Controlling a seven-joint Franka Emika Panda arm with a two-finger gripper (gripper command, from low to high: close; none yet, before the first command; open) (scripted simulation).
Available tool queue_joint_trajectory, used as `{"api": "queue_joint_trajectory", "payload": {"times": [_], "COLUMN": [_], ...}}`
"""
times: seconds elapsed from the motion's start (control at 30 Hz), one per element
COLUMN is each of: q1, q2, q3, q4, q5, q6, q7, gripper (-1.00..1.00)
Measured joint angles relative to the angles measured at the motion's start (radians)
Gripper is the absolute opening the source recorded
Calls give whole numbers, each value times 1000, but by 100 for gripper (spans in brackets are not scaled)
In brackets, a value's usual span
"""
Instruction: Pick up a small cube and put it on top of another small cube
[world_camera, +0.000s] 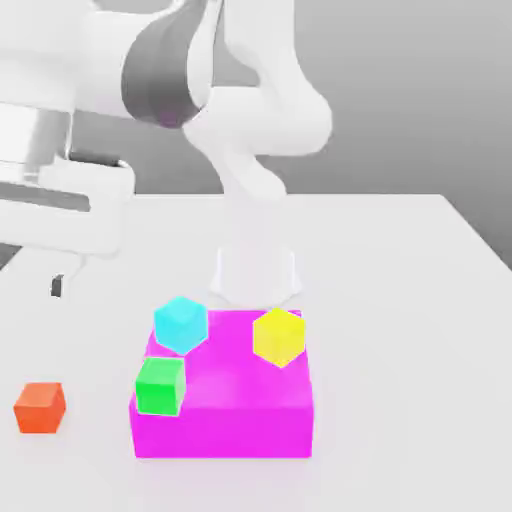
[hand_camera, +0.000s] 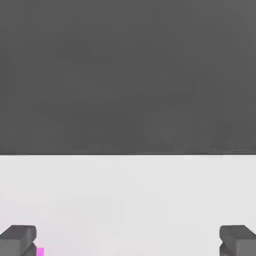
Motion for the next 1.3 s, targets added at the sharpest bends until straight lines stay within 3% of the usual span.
{"api": "queue_joint_trajectory", "payload": {"times": [0.17, 0.4, 0.43, 0.63, 0.83, 0.97, 1.13, 1.3], "q1": [-104, -254, -265, -270, -215, -159, -130, -142], "q2": [189, 443, 465, 476, 304, 157, -29, -211], "q3": [5, 138, 151, 158, 80, 47, 75, 148], "q4": [-42, -23, -19, -16, -55, -117, -199, -283], "q5": [157, 339, 349, 353, 246, 110, -13, -43], "q6": [81, 244, 261, 268, 137, 57, -42, -140], "q7": [-242, -439, -447, -450, -368, -139, 150, 374], "gripper": [0, 0, -100, -100, -100, -100, -100, -100]}}
